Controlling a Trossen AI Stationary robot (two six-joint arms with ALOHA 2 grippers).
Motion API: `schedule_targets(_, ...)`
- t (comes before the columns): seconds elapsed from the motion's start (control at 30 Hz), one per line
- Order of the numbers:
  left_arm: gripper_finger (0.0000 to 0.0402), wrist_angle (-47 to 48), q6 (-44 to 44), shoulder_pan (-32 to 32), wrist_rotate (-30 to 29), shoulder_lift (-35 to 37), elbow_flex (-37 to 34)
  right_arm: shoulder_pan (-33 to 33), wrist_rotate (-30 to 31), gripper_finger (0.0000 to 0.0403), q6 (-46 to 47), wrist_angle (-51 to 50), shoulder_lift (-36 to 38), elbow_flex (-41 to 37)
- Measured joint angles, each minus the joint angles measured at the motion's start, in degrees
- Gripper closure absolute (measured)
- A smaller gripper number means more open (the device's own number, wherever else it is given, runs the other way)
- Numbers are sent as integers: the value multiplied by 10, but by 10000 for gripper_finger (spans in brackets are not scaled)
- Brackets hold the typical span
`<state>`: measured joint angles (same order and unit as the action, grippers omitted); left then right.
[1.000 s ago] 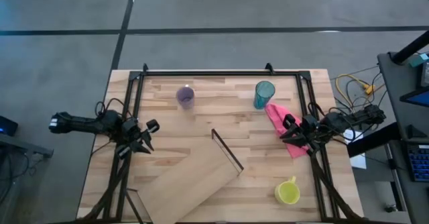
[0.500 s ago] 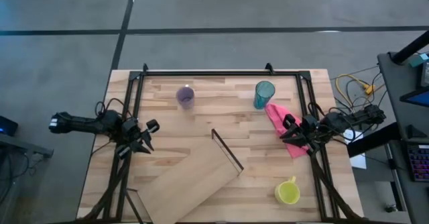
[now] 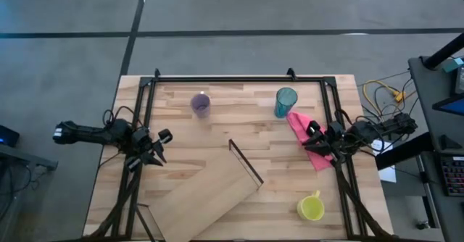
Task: Stack small to large cups/mugs on shelf
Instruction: Put the yellow mug on the shelf
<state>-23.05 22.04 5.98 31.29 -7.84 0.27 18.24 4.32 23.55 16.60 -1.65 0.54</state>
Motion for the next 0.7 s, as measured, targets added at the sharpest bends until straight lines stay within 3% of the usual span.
schedule_targets(0.2,354,0,0,0,0,0,0,0,27,329,-46,0,0,0)
schedule_targets(0.4,354,0,-9,0,-7,0,0,0,151,335,7,53,0,0)
schedule_targets(0.6,354,-40,-29,0,-48,0,0,0,168,337,-26,112,0,0)
schedule_targets(0.7,354,-112,-29,0,-49,0,0,0,185,340,-30,130,0,0)
